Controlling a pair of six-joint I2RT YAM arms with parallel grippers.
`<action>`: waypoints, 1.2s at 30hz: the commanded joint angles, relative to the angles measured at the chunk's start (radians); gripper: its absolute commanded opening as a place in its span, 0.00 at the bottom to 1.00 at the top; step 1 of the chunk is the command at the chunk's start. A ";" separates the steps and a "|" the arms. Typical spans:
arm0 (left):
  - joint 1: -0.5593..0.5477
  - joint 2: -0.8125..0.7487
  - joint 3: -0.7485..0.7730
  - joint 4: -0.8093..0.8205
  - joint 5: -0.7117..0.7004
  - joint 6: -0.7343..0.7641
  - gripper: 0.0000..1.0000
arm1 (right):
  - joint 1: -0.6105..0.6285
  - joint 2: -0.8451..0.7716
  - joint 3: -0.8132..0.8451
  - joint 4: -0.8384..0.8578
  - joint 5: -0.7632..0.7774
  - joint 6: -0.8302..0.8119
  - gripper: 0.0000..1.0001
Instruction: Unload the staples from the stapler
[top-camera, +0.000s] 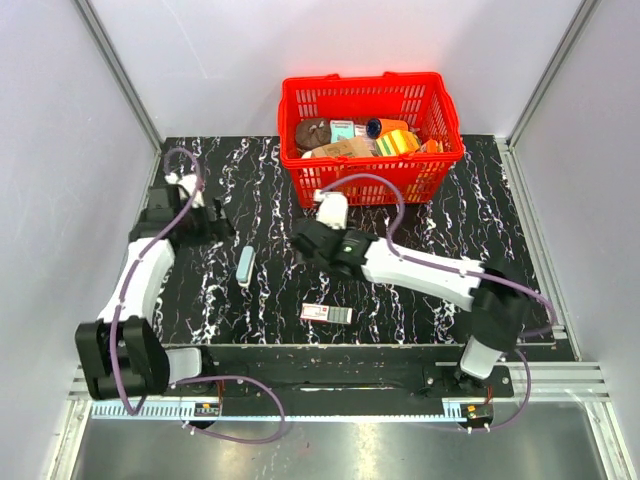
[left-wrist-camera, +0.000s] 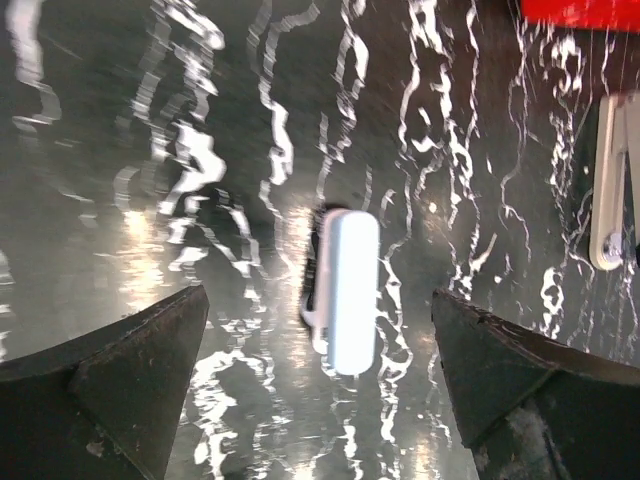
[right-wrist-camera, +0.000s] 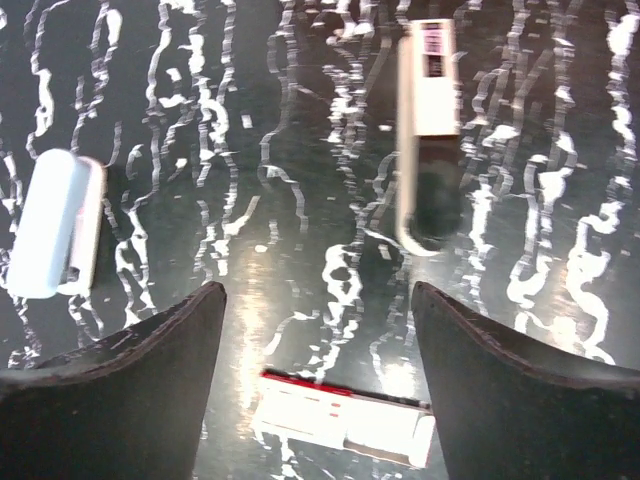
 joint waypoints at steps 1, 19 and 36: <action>0.092 -0.144 0.045 -0.095 0.078 0.149 0.99 | 0.063 0.186 0.259 -0.096 -0.031 0.042 0.87; 0.442 -0.169 -0.015 -0.197 0.143 0.335 0.99 | 0.106 0.861 1.114 -0.331 -0.126 0.065 0.89; 0.488 -0.123 -0.006 -0.188 0.109 0.368 0.99 | 0.094 0.952 1.168 -0.255 -0.244 0.069 0.81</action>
